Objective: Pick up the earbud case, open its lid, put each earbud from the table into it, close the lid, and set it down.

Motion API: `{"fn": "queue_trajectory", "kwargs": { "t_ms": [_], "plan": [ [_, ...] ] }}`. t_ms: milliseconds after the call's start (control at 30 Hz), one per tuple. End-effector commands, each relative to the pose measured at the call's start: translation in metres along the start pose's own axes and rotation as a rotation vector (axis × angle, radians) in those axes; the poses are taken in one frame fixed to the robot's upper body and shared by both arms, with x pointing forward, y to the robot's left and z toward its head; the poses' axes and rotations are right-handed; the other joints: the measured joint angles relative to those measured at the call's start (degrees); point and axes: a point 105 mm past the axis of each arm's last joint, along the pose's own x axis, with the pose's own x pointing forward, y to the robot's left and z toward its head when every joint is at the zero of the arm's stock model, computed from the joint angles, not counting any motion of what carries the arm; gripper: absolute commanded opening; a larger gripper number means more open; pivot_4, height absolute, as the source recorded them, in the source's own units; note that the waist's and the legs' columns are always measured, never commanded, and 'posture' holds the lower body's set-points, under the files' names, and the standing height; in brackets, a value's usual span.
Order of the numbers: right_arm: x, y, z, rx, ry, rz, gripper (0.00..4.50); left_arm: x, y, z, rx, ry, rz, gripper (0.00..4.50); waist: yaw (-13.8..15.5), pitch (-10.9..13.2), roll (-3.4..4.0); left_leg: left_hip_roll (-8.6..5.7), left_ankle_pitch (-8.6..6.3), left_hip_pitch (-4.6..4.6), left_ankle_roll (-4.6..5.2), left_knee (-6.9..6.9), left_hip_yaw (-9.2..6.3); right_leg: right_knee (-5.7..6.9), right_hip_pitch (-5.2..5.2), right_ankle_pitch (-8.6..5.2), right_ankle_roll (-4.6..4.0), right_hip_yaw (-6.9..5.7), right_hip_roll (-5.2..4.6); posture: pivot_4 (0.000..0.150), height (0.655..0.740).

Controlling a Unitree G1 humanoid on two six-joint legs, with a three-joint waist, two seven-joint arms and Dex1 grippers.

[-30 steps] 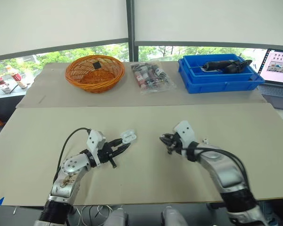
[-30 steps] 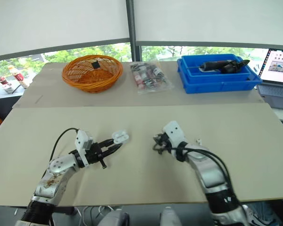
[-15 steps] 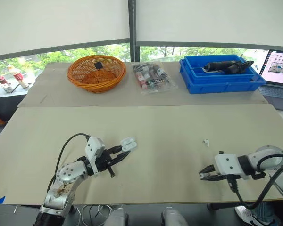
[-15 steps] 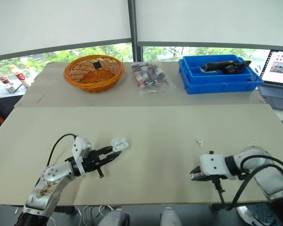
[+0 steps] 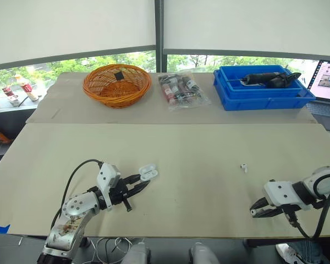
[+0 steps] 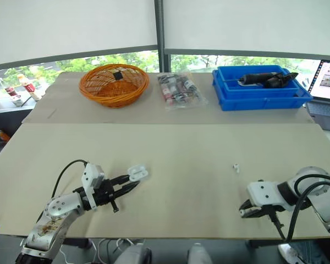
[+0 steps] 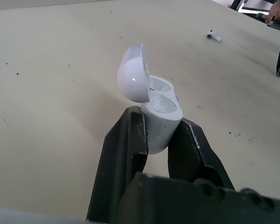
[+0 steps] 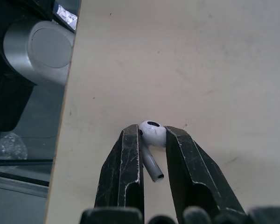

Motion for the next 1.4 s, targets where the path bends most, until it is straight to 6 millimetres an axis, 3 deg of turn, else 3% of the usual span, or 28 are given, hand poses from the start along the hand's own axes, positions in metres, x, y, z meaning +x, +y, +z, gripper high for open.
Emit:
{"fn": "queue_trajectory", "kwargs": {
  "t_ms": [33,100,133,300,500,667,833,1333,1400],
  "plan": [
    [-0.011,-0.004,-0.005,0.030,0.037,-0.027,0.33,0.000,0.002,0.013,0.027,-0.043,-0.002,0.61,0.01,0.00,0.00,0.00,0.00,0.00,0.00,0.00,0.00,0.00,0.00,0.00,0.00,0.00,0.00,0.150,0.7400],
    [-0.010,-0.006,-0.008,0.043,0.049,-0.046,0.33,0.001,0.002,0.014,0.026,-0.046,-0.003,0.61,0.01,0.00,0.00,0.00,0.00,0.00,0.00,0.00,0.00,0.00,0.00,0.00,0.00,0.00,0.00,0.150,0.7400],
    [-0.010,-0.007,-0.008,0.046,0.051,-0.055,1.39,0.001,0.002,0.014,0.026,-0.047,-0.004,0.61,0.00,0.00,0.00,0.00,0.00,0.00,0.00,0.00,0.00,0.00,0.00,0.00,0.00,-0.01,0.00,0.150,0.7400],
    [-0.014,-0.013,-0.001,-0.004,0.034,-0.104,3.07,0.002,-0.001,0.012,0.019,-0.046,-0.009,0.61,-0.11,0.00,0.00,0.00,0.00,0.02,0.00,0.00,0.01,0.00,0.01,0.00,0.00,0.00,0.00,0.150,0.7400],
    [-0.032,-0.012,0.029,-0.014,0.009,-0.147,3.11,0.003,-0.007,0.008,0.002,-0.041,-0.014,0.61,-0.06,0.00,0.07,0.00,0.00,-0.04,0.00,0.00,-0.01,0.02,-0.04,0.00,0.00,0.01,0.00,0.150,0.7400],
    [-0.033,-0.003,0.038,0.015,0.213,-0.152,3.11,0.006,-0.013,0.006,-0.015,-0.042,-0.026,0.61,0.04,-0.01,0.08,0.00,0.00,-0.03,0.00,0.00,-0.04,0.01,-0.02,0.00,0.00,-0.01,0.00,0.150,0.7400],
    [-0.022,-0.003,0.031,-0.003,0.348,-0.165,3.11,0.009,-0.019,0.005,-0.025,-0.045,-0.036,0.61,0.24,-0.01,0.07,-0.02,0.00,-0.05,0.00,0.01,0.02,-0.01,-0.02,0.00,0.00,-0.01,-0.01,0.150,0.7400],
    [0.001,-0.003,0.012,0.050,0.359,-0.106,3.11,0.008,-0.020,0.009,-0.029,-0.043,-0.023,0.61,-0.07,0.00,0.06,0.00,0.00,-0.03,0.00,0.02,0.05,-0.02,0.01,0.00,0.00,-0.04,0.01,0.150,0.7400],
    [0.002,-0.001,0.009,0.057,0.361,-0.096,2.56,0.008,-0.020,0.010,-0.029,-0.043,-0.023,0.61,-0.05,-0.01,0.04,0.00,0.00,-0.03,0.00,0.02,0.05,-0.02,0.02,0.00,0.00,-0.04,0.01,0.150,0.7400]
  ]
}}
